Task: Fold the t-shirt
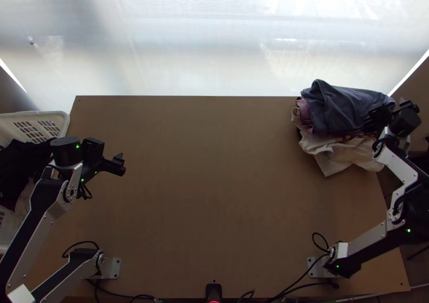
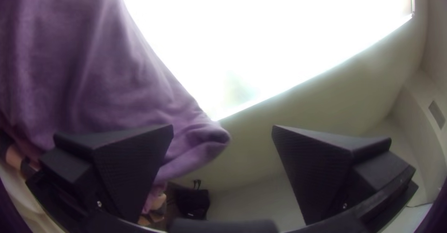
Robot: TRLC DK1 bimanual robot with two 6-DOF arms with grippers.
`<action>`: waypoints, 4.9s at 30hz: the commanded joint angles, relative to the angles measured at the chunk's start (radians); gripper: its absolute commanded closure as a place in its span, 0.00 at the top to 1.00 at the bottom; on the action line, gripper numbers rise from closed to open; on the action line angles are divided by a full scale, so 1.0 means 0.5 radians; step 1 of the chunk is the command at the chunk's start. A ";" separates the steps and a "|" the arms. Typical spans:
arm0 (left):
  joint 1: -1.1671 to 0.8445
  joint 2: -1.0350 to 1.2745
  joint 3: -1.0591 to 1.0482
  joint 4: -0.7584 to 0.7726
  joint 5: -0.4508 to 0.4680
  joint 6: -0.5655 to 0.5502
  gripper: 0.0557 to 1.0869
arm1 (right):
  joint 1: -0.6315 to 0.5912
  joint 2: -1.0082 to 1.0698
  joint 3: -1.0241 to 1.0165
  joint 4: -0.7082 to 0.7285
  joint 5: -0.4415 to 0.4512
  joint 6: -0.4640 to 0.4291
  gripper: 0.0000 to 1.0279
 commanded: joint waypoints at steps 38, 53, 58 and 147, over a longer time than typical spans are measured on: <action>0.013 -0.246 -0.368 0.095 -0.026 0.061 0.93 | 0.319 0.185 0.326 -0.313 -0.372 1.869 0.03; 0.043 -0.356 -0.436 0.083 -0.041 0.095 0.93 | 0.460 0.476 0.326 -0.301 -0.409 1.887 0.03; 0.046 -0.356 -0.473 0.101 -0.041 0.095 0.93 | 0.389 0.495 0.243 -0.301 -0.409 1.866 0.03; -0.221 -1.298 -1.338 0.669 -0.048 0.110 0.95 | 0.865 -2.064 -1.963 -0.135 0.241 1.341 0.96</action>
